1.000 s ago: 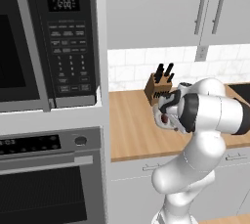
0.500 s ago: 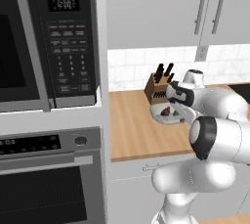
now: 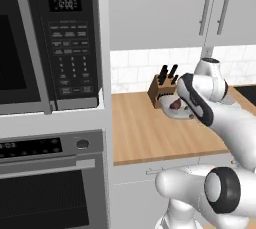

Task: Take the meat container that has the shrimp and place it on the second highest rack of the freezer. Then take the vegetable container that has the potato and broccoli and place it on the highest rack of the freezer.

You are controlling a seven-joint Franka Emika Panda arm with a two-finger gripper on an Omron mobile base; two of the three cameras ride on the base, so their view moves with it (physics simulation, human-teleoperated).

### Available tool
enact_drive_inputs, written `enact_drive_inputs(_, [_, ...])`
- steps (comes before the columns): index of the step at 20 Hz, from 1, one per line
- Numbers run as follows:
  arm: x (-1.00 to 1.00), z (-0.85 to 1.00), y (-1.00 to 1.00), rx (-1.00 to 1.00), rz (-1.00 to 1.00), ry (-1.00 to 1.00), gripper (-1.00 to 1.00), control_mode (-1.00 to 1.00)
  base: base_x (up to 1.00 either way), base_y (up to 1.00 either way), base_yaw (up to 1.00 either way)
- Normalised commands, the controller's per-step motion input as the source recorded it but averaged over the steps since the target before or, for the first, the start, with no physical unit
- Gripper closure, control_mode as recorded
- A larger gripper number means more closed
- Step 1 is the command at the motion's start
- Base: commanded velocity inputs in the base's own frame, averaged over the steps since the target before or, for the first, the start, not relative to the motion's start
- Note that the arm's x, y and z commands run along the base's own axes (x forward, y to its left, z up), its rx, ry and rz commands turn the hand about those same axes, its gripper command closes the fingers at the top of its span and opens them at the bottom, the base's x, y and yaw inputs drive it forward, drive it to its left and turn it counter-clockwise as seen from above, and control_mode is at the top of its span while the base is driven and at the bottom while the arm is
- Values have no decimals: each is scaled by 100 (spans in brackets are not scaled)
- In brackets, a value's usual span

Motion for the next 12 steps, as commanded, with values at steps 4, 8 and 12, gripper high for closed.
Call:
enact_drive_inputs(4, [-60, 80, 42, -2, -1, -5, 100, -100, 0, 0, 0])
enact_drive_inputs(8, [-74, 68, 14, 0, 0, -2, 100, -100, 0, 0, 0])
enact_drive_inputs(12, [-55, 46, 8, -2, -1, -1, 100, -100, 0, 0, 0])
